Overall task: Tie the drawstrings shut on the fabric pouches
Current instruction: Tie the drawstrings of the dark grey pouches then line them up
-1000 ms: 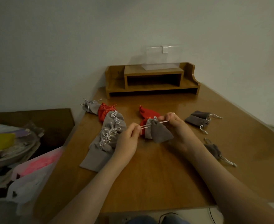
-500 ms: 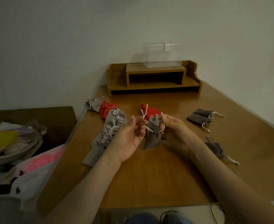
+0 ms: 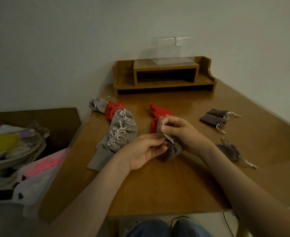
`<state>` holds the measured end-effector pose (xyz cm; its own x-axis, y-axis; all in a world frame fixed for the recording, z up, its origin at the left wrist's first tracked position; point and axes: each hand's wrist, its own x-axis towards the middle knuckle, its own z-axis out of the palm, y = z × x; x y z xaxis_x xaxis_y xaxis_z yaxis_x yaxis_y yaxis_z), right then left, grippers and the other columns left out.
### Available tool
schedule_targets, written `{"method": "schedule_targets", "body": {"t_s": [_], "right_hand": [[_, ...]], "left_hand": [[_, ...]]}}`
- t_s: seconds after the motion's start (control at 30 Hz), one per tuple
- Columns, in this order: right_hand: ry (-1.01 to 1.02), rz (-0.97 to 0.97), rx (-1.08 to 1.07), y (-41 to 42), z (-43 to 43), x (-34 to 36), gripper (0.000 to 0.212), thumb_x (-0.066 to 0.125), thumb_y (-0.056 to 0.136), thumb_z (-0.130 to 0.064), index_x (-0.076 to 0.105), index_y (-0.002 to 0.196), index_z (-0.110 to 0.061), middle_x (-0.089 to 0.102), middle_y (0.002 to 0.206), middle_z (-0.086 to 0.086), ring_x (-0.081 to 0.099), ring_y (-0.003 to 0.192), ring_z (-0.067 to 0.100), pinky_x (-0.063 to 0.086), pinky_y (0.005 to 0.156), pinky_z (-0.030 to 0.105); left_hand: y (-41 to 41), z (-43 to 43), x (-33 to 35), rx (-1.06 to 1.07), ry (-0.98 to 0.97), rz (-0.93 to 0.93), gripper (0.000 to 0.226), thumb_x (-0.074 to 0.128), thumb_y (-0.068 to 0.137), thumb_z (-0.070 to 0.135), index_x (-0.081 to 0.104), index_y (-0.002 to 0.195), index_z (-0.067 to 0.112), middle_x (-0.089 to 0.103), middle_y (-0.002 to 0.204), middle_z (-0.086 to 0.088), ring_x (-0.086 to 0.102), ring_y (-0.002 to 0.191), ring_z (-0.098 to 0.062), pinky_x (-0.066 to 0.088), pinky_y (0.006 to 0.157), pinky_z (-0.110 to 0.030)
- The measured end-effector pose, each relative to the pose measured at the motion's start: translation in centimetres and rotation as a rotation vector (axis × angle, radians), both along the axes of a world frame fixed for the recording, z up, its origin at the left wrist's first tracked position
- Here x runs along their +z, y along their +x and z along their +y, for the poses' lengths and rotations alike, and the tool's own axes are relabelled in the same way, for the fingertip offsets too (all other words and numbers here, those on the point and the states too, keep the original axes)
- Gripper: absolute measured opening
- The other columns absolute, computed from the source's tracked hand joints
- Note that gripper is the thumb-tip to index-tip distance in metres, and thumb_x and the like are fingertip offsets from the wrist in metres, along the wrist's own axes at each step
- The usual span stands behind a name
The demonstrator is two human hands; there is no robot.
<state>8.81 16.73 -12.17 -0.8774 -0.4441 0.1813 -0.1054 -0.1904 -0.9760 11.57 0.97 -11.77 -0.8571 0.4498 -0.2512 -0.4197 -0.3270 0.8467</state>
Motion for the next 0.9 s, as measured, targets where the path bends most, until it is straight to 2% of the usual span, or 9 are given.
{"method": "schedule_targets", "body": {"t_s": [0.17,0.33,0.4,0.5,0.6,0.67,0.73,0.8,0.9], "right_hand": [[0.055,-0.080,-0.012,0.5,-0.4,0.5,0.006,0.060,0.081,-0.001,0.056,0.079,-0.005,0.061,0.067,0.001,0.059,0.059,0.010,0.051,0.057,0.019],[0.134,-0.094,-0.095,0.5,-0.5,0.5,0.007,0.062,0.085,-0.007,0.058,0.079,-0.009,0.057,0.068,0.002,0.051,0.058,0.013,0.046,0.054,0.019],[0.184,-0.103,-0.131,0.4,-0.6,0.3,0.015,0.062,0.087,-0.021,0.058,0.086,-0.006,0.057,0.076,0.009,0.052,0.065,0.017,0.047,0.061,0.024],[0.279,-0.189,-0.183,0.5,-0.7,-0.1,0.041,0.056,0.092,-0.043,0.057,0.111,-0.007,0.059,0.111,0.017,0.062,0.097,0.024,0.050,0.087,0.034],[0.315,-0.191,-0.139,0.9,-0.9,0.1,0.042,0.056,0.092,-0.040,0.055,0.120,-0.009,0.061,0.115,0.012,0.062,0.101,0.021,0.051,0.086,0.032],[0.335,-0.154,-0.168,0.9,-1.0,0.1,0.038,0.060,0.090,-0.037,0.057,0.115,-0.008,0.063,0.111,0.013,0.064,0.100,0.024,0.052,0.088,0.038],[0.399,-0.087,-0.225,0.8,-1.1,0.1,0.031,0.061,0.090,-0.035,0.059,0.108,-0.010,0.066,0.103,0.011,0.065,0.091,0.019,0.053,0.079,0.033],[0.434,0.004,-0.248,0.8,-1.2,0.1,0.022,0.059,0.093,-0.029,0.059,0.103,-0.009,0.064,0.097,0.019,0.062,0.079,0.019,0.049,0.066,0.025],[0.415,0.136,-0.279,0.8,-1.2,-0.1,0.021,0.056,0.094,-0.018,0.056,0.099,0.003,0.057,0.086,0.024,0.053,0.072,0.017,0.042,0.060,0.017]], "left_hand": [[0.1,-0.2,0.2,-0.070,-0.020,0.083,0.023,0.041,0.092,-0.008,0.061,0.085,0.002,0.058,0.071,-0.005,0.059,0.062,-0.010,0.052,0.058,-0.018],[0.0,0.5,-0.6,-0.010,-0.235,0.205,0.015,0.054,0.094,0.018,0.065,0.087,0.010,0.056,0.068,0.005,0.048,0.055,-0.003,0.041,0.049,-0.014],[-0.2,0.7,-1.0,0.032,-0.286,0.239,0.018,0.051,0.097,0.017,0.065,0.090,0.009,0.055,0.071,0.003,0.045,0.054,-0.002,0.039,0.047,-0.012],[-0.4,0.6,-0.8,0.153,-0.261,0.219,0.017,0.050,0.098,0.017,0.065,0.091,0.012,0.055,0.069,0.006,0.044,0.054,-0.002,0.038,0.047,-0.013],[-0.8,0.2,-0.6,0.266,-0.240,0.183,0.017,0.050,0.098,0.019,0.066,0.092,0.015,0.054,0.070,0.005,0.045,0.057,-0.005,0.036,0.048,-0.016],[-0.9,0.1,-0.8,0.293,-0.278,0.203,0.019,0.050,0.098,0.021,0.065,0.088,0.017,0.051,0.070,0.004,0.043,0.058,-0.006,0.032,0.049,-0.018],[-1.0,0.0,-0.9,0.303,-0.363,0.227,0.019,0.050,0.098,0.024,0.063,0.086,0.020,0.047,0.067,0.005,0.039,0.056,-0.006,0.030,0.048,-0.018],[-1.0,-0.2,-1.0,0.281,-0.446,0.264,0.020,0.050,0.098,0.028,0.063,0.085,0.021,0.042,0.064,0.006,0.035,0.054,-0.006,0.028,0.046,-0.017],[-1.2,-0.3,-1.1,0.260,-0.474,0.284,0.024,0.050,0.098,0.028,0.057,0.079,0.017,0.039,0.062,0.005,0.032,0.050,-0.006,0.025,0.042,-0.016]]}}
